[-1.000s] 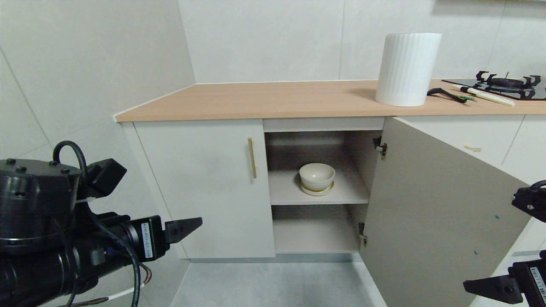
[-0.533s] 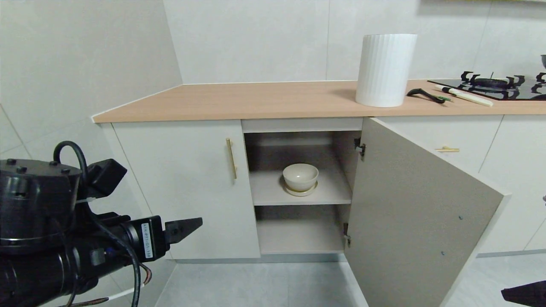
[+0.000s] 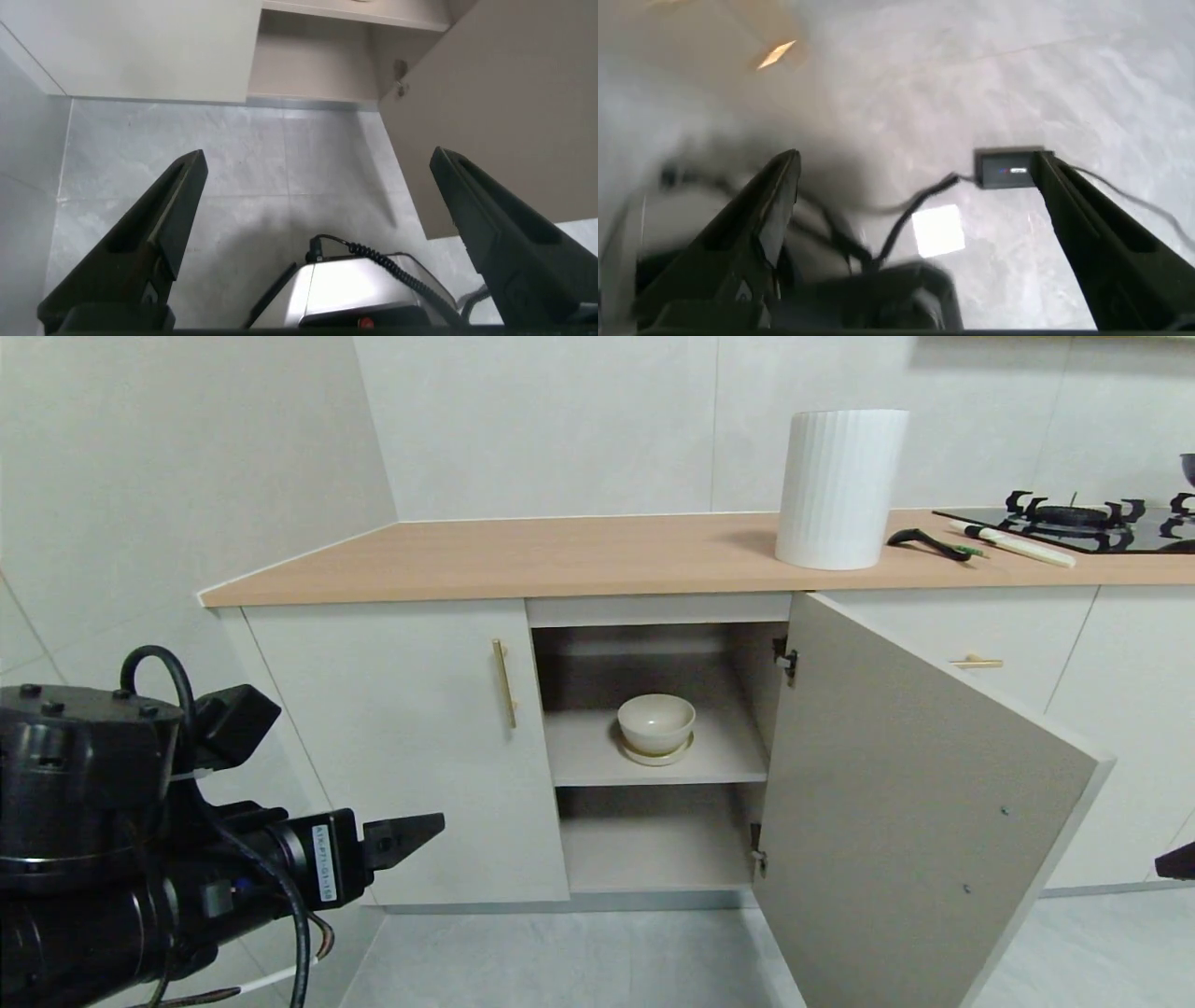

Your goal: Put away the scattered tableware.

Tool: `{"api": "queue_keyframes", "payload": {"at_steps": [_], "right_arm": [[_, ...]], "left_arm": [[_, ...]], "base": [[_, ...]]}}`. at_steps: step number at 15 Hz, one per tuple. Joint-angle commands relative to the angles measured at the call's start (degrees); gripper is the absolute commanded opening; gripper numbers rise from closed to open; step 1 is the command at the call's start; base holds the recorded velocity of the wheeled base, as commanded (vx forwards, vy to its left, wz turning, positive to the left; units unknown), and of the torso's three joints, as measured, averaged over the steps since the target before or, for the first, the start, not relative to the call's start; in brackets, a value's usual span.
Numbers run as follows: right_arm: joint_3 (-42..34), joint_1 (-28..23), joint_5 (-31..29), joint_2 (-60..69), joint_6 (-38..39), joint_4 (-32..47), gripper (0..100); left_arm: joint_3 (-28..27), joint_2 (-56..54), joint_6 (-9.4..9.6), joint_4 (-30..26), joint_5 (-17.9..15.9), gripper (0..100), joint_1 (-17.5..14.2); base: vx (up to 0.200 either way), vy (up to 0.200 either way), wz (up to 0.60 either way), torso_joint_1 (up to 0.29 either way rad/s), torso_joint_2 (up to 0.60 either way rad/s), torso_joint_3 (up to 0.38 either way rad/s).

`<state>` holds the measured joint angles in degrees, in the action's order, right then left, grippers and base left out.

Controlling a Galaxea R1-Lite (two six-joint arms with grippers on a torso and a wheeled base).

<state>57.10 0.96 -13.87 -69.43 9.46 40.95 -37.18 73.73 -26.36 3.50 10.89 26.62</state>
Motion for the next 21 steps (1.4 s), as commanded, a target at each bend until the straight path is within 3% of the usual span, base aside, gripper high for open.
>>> {"api": "queue_keyframes", "payload": {"at_steps": [1,7,13,17,21], "right_arm": [[-1.3,-2.8,0.1,-4.8,0.0,-3.1,100],[-5.8,-2.5,1.1,-13.0,3.2,-17.7,100],[-5.2,-1.8,7.6,-15.9,7.9,-21.3,100],[-5.5,4.1,10.0,-16.4,10.2,-21.3,100],[-4.1,16.7,11.3,-21.2,12.1,-24.8,100]], "left_arm": [[-0.1,0.1,-0.01,0.0,0.0,100,0.0],[-0.1,0.1,-0.10,0.1,-0.1,100,0.0],[0.0,0.1,-0.27,0.1,-1.0,100,0.0],[-0.1,0.0,-0.27,0.5,-1.0,100,0.0],[-0.3,0.2,-0.54,0.8,-1.0,100,-0.1]], "base": [[0.000,0.000,0.00,0.000,0.00,0.000],[0.000,0.000,0.00,0.000,0.00,0.000],[0.000,0.000,0.00,0.000,0.00,0.000],[0.000,0.000,0.00,0.000,0.00,0.000],[0.000,0.000,0.00,0.000,0.00,0.000]]}}
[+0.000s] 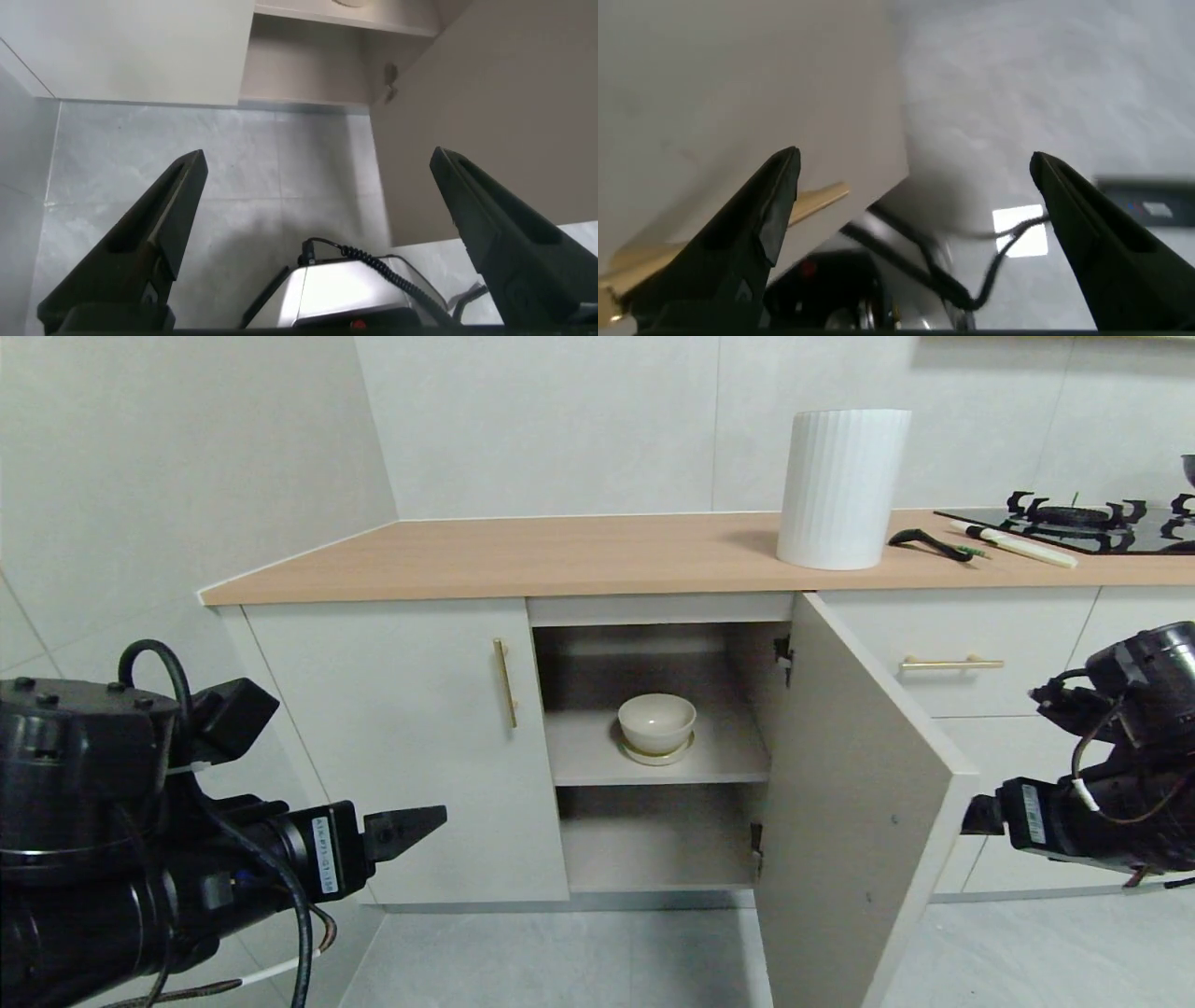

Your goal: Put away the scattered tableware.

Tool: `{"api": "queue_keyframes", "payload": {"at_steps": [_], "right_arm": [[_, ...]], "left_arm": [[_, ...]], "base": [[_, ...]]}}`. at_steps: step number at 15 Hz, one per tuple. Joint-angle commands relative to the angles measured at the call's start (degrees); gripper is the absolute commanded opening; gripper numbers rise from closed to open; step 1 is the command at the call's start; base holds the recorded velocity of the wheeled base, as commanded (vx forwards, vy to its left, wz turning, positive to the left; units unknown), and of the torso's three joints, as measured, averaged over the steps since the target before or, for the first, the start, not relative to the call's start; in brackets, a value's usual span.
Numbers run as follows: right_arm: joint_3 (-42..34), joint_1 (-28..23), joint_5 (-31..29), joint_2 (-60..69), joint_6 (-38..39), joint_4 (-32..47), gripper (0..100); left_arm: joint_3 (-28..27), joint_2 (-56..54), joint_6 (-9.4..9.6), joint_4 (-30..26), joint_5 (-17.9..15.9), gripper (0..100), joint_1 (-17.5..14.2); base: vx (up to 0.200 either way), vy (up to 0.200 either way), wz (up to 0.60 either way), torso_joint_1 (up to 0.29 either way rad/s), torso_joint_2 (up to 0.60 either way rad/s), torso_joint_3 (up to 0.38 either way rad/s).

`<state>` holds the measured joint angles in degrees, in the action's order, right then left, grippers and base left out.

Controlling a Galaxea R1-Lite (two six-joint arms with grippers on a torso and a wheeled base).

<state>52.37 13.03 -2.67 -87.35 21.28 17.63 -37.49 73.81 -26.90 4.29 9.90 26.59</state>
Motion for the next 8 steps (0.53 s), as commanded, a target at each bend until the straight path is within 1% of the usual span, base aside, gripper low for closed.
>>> {"api": "queue_keyframes", "payload": {"at_steps": [1,2,3,4,5,6,8], "right_arm": [[1.3,7.1,0.1,-6.6,0.0,-5.1,100],[2.8,9.1,0.1,-9.6,0.0,-7.3,100],[3.4,9.6,0.1,-10.7,0.0,-7.7,100],[8.0,12.1,0.2,-15.9,0.0,-8.1,100],[8.5,12.3,0.2,-16.5,0.0,-8.1,100],[11.9,13.5,0.3,-20.6,0.2,-8.1,100],[14.4,14.0,0.3,-23.4,0.2,-8.1,100]], "left_arm": [[0.0,0.0,0.10,0.0,0.0,100,-0.1],[0.0,-0.2,0.19,0.0,0.0,100,-0.1],[0.0,-0.2,0.19,0.0,0.0,100,-0.1],[-0.1,-0.7,0.19,-0.1,0.1,100,-0.1],[0.0,-0.8,0.19,-0.1,0.1,100,-0.1],[0.0,-1.3,0.27,-0.1,0.1,100,-0.1],[0.0,-1.4,0.36,-0.1,0.1,100,-0.1]], "base": [[0.000,0.000,0.00,0.000,0.00,0.000],[0.000,0.000,0.00,0.000,0.00,0.000],[0.000,0.000,0.00,0.000,0.00,0.000],[0.000,0.000,0.00,0.000,0.00,0.000],[0.000,0.000,0.00,0.000,0.00,0.000],[0.000,0.000,0.00,0.000,0.00,0.000],[0.000,0.000,0.00,0.000,0.00,0.000]]}}
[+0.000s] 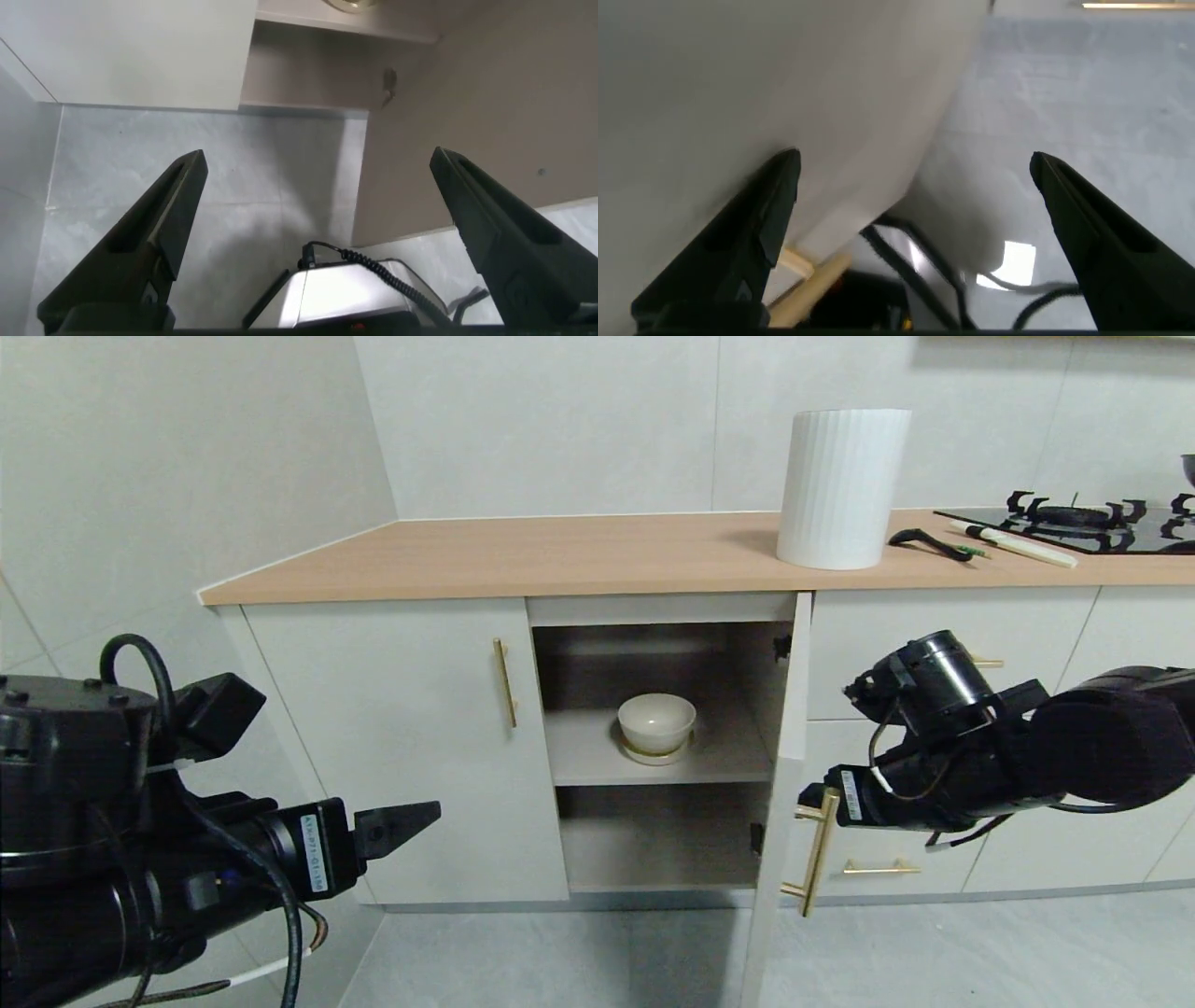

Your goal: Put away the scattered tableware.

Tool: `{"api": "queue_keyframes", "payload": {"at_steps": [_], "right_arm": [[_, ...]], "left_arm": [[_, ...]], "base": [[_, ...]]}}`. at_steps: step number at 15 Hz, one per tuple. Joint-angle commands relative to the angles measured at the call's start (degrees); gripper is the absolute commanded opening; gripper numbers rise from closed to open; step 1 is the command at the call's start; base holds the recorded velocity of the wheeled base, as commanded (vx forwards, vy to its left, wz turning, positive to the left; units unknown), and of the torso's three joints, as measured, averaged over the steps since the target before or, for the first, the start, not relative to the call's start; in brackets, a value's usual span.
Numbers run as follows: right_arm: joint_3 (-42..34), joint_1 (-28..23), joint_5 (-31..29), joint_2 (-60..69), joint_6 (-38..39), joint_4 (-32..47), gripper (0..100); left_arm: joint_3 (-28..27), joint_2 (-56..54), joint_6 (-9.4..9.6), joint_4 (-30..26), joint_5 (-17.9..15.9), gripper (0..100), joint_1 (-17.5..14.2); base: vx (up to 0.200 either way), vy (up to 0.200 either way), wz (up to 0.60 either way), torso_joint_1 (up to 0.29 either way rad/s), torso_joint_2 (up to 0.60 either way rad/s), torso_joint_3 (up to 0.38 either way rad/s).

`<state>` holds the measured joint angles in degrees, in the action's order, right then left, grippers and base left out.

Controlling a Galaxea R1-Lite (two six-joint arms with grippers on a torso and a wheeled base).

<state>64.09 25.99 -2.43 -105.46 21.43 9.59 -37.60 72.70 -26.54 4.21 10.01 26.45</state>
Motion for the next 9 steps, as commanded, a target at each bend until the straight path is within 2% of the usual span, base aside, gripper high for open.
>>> {"api": "queue_keyframes", "payload": {"at_steps": [1,4,9], "right_arm": [[3.9,1.6,0.1,-6.3,0.0,-0.1,100],[5.3,2.0,0.5,-8.4,0.1,-1.1,100],[5.2,2.7,0.6,-10.6,1.7,-7.2,100]], "left_arm": [[0.0,-0.3,0.00,0.0,0.0,100,0.0],[0.1,-0.2,0.00,0.0,0.0,100,0.0],[0.2,0.1,0.08,0.0,0.1,100,0.0]], "base": [[0.000,0.000,0.00,0.000,0.00,0.000],[0.000,0.000,0.00,0.000,0.00,0.000],[0.000,0.000,0.00,0.000,0.00,0.000]]}}
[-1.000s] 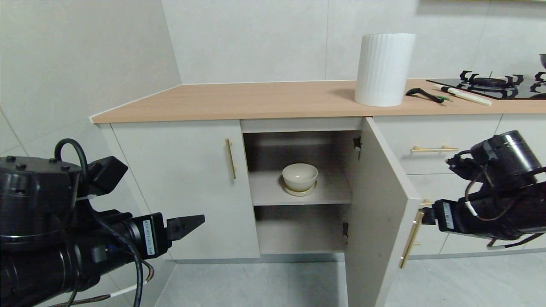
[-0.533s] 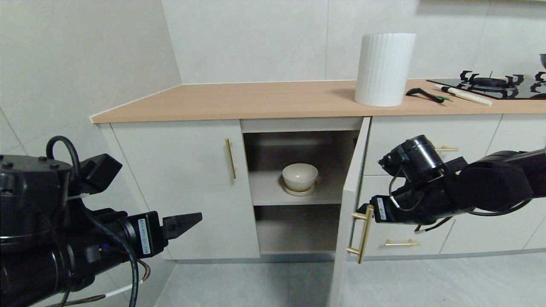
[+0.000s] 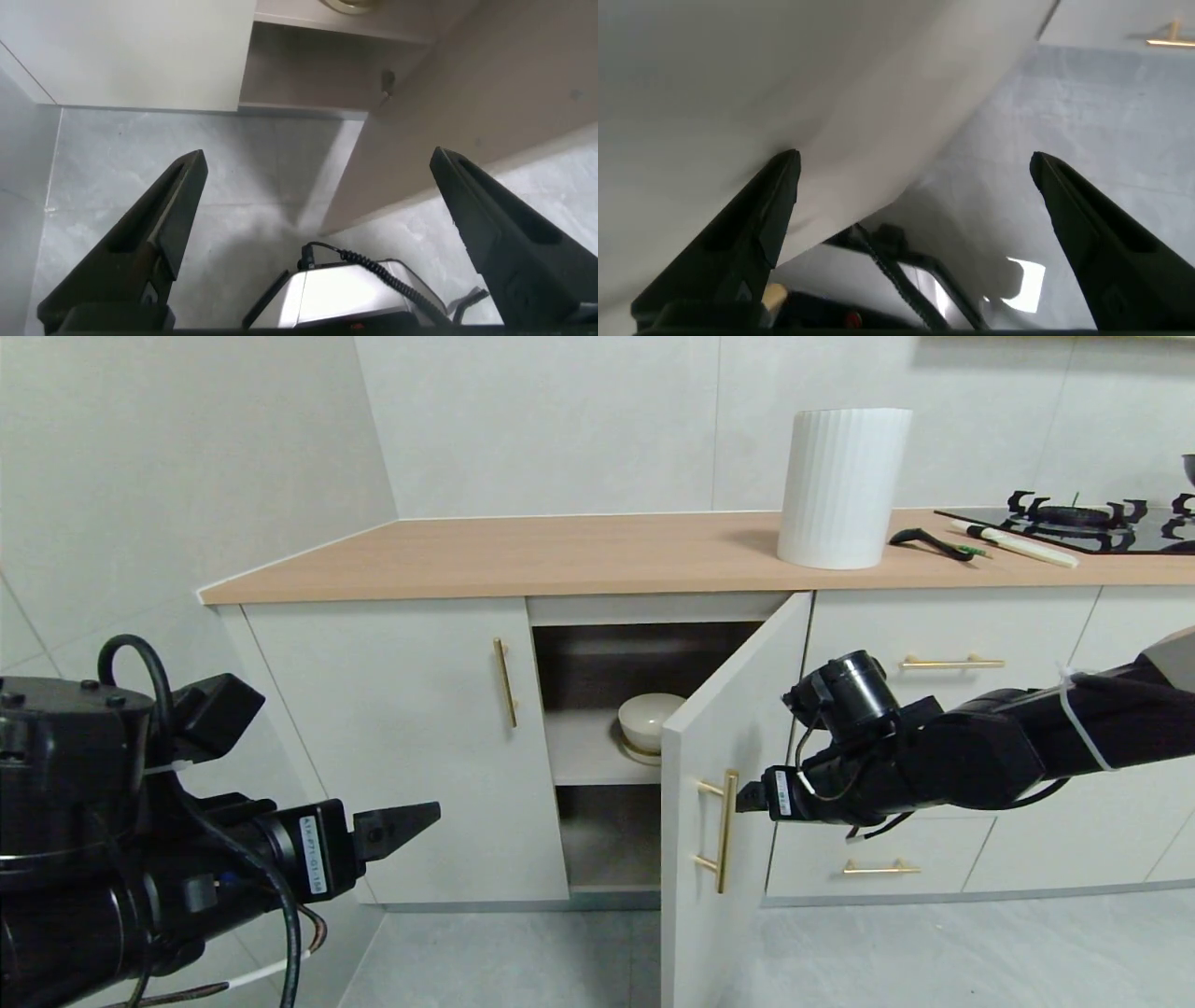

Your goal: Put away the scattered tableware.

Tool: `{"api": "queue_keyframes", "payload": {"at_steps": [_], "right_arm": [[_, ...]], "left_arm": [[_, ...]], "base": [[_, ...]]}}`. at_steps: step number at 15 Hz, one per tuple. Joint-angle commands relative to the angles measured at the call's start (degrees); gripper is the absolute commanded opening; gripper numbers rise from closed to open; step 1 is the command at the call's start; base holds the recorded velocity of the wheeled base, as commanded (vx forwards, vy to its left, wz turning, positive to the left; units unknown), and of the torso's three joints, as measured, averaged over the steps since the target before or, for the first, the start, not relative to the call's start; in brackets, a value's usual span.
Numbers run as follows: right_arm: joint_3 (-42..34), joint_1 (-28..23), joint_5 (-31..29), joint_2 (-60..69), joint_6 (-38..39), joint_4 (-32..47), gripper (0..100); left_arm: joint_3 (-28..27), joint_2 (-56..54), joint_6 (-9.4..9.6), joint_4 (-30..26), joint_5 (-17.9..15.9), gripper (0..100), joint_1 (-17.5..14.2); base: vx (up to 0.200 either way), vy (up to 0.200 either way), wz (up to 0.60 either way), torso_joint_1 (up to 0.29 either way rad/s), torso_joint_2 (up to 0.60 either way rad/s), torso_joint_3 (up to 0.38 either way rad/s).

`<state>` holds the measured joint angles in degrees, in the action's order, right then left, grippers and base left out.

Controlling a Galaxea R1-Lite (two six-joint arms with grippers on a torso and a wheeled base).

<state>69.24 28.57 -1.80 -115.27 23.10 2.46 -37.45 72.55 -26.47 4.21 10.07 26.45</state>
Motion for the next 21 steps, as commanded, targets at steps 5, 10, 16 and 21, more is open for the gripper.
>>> {"api": "queue_keyframes", "payload": {"at_steps": [5,10,16,21], "right_arm": [[-0.2,1.0,0.0,-1.9,2.7,-3.7,100],[0.1,3.8,0.0,-4.3,12.7,-12.9,100],[2.6,3.9,-1.6,-9.5,23.1,-26.3,100],[10.2,3.6,-9.9,-15.9,26.6,-26.3,100]], "left_arm": [[0.1,0.1,0.01,-0.1,0.0,100,0.0],[-0.1,0.1,-0.17,0.0,0.0,100,0.0],[0.0,0.2,-0.08,0.0,0.0,100,0.0],[0.1,0.2,-0.17,0.0,0.0,100,0.0]], "base": [[0.120,0.000,0.00,0.000,0.00,0.003],[0.080,0.000,0.00,0.000,0.00,-0.001],[0.000,0.000,0.00,0.000,0.00,0.000],[0.000,0.000,0.00,0.000,0.00,0.000]]}}
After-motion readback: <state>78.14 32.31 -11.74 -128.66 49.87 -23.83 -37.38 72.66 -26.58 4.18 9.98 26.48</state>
